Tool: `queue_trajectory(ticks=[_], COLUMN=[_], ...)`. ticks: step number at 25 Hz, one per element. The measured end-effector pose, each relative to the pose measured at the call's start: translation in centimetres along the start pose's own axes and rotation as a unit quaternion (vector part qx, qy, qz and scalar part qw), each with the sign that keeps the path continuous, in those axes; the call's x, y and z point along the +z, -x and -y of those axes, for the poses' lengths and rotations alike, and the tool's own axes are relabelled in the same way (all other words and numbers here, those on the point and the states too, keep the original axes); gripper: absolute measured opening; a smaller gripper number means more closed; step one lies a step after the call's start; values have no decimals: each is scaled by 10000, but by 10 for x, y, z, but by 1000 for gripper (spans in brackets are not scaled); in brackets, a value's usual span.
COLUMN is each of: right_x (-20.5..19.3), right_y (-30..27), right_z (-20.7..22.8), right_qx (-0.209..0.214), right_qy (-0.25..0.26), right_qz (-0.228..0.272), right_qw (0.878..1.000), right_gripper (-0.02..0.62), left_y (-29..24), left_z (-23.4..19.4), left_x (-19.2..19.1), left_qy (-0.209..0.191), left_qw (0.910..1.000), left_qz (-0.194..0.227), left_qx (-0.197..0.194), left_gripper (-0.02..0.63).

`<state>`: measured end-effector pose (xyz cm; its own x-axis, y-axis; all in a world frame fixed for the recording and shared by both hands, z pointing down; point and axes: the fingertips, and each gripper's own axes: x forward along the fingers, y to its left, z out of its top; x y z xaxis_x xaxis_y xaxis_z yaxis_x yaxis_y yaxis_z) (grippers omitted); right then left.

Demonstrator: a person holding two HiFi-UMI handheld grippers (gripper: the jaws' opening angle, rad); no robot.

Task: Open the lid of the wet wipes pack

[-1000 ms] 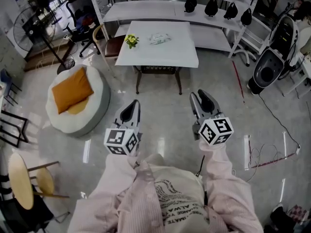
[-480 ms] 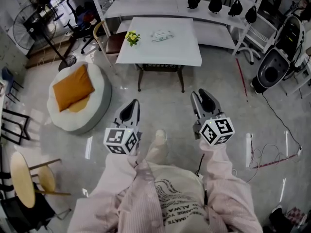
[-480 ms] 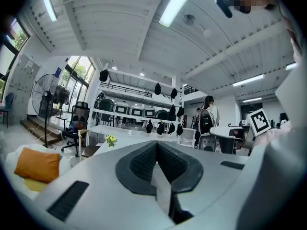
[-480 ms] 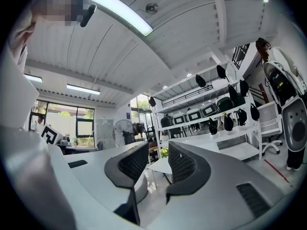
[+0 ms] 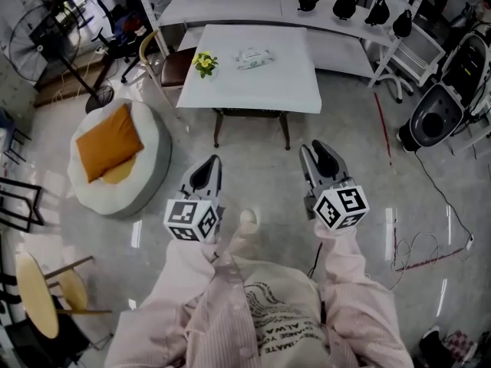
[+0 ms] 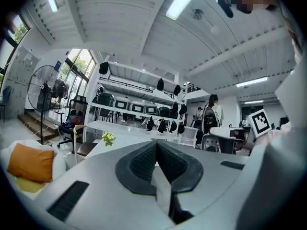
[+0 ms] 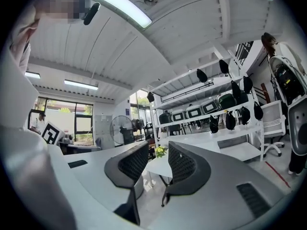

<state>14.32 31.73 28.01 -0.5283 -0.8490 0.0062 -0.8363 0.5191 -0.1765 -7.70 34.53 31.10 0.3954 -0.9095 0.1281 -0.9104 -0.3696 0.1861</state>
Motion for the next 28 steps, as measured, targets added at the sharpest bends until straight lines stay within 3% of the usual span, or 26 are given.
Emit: queue_trajectory(ticks=[17, 28], right_x=[-2, -14], right_y=[-140, -187], right_z=[81, 103], right_qx=[-357, -381], right_qy=[-204, -254], right_qz=[-182, -234], right_qw=[9990, 9987], right_gripper=[101, 101], left_y=[-154, -200], left_z=[-74, -98], left_x=[20, 12], left_qy=[83, 156], left_qw=[9992, 9982], left_qz=[-298, -436], left_qx=[-251, -373], left_gripper=[-2, -2])
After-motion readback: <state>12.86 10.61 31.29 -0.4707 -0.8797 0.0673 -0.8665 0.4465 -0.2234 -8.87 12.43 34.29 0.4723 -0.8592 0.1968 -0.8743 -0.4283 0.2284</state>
